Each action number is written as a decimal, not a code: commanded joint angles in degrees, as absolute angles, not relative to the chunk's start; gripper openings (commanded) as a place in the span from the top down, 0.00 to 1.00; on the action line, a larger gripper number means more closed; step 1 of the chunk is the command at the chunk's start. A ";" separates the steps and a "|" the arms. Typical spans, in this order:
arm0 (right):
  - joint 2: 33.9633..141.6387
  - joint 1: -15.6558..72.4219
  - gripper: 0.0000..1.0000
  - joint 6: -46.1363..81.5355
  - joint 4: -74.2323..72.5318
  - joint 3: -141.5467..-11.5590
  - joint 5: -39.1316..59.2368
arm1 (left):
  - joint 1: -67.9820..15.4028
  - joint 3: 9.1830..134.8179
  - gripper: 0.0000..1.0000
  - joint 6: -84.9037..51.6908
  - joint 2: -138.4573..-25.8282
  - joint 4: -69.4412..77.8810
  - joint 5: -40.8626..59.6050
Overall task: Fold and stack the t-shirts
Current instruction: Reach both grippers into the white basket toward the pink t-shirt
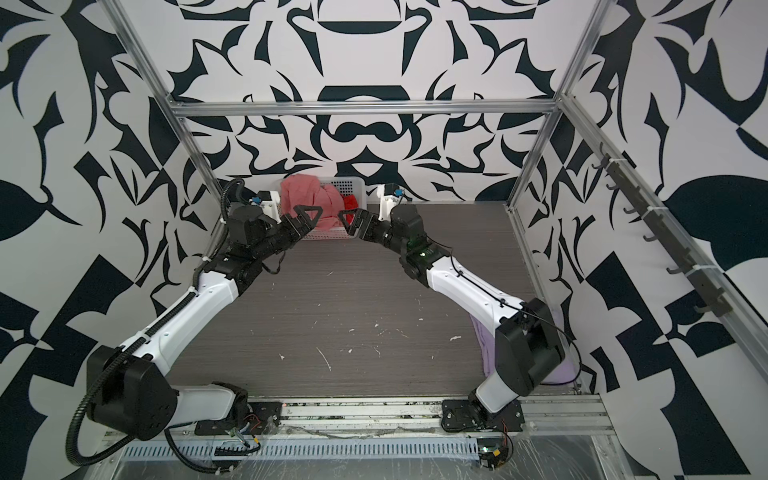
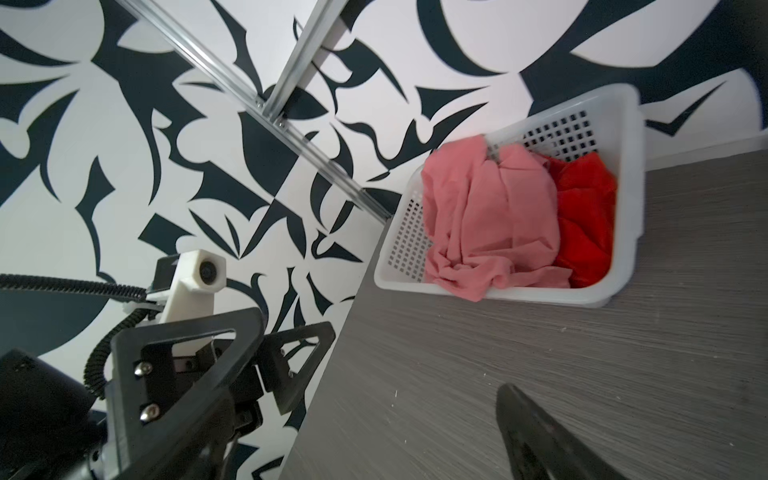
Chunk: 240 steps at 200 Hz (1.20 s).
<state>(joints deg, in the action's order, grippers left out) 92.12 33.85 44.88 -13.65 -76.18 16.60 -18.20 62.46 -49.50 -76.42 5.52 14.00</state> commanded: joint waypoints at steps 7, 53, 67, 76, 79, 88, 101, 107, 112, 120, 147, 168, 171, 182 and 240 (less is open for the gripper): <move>97.44 33.68 0.00 41.01 -0.33 -92.03 16.88 | -17.56 65.31 0.01 -48.59 -76.49 6.01 15.04; 108.15 33.77 0.00 34.30 6.72 -101.30 5.55 | -15.30 71.53 0.01 -40.19 -80.07 -10.28 10.17; 113.47 33.95 0.00 30.37 11.72 -107.47 3.87 | -14.77 72.95 0.01 -36.68 -81.39 -13.51 7.80; 117.13 34.03 0.00 29.09 14.22 -111.32 3.60 | -14.42 73.20 0.01 -34.44 -82.23 -14.54 6.64; 118.28 34.05 0.00 28.73 14.75 -112.55 3.75 | -14.36 73.29 0.01 -33.80 -82.45 -14.85 6.08; 121.26 34.11 0.00 28.02 15.64 -115.33 3.56 | -13.91 73.68 0.01 -32.46 -83.22 -16.47 4.56; 124.49 34.40 0.00 27.31 15.30 -118.19 3.10 | -12.86 73.57 0.01 -31.82 -83.91 -17.74 3.75; 125.95 34.46 0.01 26.96 15.21 -119.52 2.75 | -12.21 73.04 0.01 -32.07 -84.11 -17.83 3.97; 126.71 34.63 0.01 26.73 15.40 -120.63 2.64 | -11.64 72.62 0.01 -32.36 -84.25 -17.83 4.28; 129.09 35.00 0.01 26.11 16.37 -123.47 2.81 | -10.67 71.65 0.01 -33.04 -84.31 -17.46 4.89; 135.52 36.79 0.08 22.52 21.36 -131.81 2.63 | -8.08 69.54 0.01 -34.72 -84.40 -16.74 5.33; 137.58 38.59 0.13 19.09 20.33 -132.46 0.61 | -7.39 69.40 0.01 -34.16 -84.12 -17.51 4.75; 137.75 38.75 0.13 18.71 19.98 -132.38 0.21 | -7.43 69.39 0.01 -34.11 -84.07 -17.64 4.64; 138.26 39.12 0.15 17.90 18.93 -132.28 -0.80 | -7.22 69.26 0.01 -33.85 -83.89 -17.72 4.56; 142.33 39.57 0.43 19.57 18.37 -134.90 -1.50 | -7.03 68.39 0.01 -33.93 -82.77 -18.07 3.89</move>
